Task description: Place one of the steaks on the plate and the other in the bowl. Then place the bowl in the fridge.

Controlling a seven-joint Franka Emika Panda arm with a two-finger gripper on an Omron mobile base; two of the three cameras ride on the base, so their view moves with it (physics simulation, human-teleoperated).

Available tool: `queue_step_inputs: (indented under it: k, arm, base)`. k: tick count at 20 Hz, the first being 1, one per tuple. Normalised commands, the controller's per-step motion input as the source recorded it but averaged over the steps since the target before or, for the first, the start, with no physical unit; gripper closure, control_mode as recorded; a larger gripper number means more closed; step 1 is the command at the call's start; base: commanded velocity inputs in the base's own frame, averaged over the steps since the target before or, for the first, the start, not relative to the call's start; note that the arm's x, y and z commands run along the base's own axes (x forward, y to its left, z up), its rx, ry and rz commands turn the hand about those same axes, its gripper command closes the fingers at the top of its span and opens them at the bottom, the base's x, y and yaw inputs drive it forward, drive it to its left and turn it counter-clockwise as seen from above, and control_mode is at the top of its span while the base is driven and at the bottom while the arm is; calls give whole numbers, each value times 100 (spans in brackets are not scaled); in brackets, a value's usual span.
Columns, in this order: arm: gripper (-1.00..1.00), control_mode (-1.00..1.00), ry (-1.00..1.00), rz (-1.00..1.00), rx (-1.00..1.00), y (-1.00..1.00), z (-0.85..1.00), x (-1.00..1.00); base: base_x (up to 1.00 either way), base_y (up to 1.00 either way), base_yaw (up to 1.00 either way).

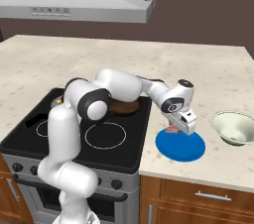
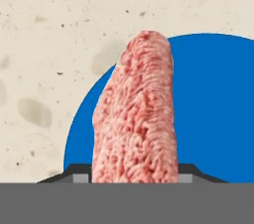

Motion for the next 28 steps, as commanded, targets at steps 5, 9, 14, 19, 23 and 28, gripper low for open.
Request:
queue_step_inputs:
  k: [5,9,14,19,23,28]
  arm:
    - [100,-100,0,0,0,-6,-50,-5]
    - [100,-100,0,0,0,-37,-19,-16]
    - [100,-100,0,0,0,-44,-16,-22]
    - [-100,-100,0,0,0,-13,-20,-69]
    - [-100,-100,0,-3,0,2,-20,-72]
    - [-100,-100,2,-5,0,3,1,-22]
  base:
    - [0,0,0]
    - [0,0,0]
    - [0,0,0]
    - [0,0,0]
    - [0,0,0]
    - [0,0,0]
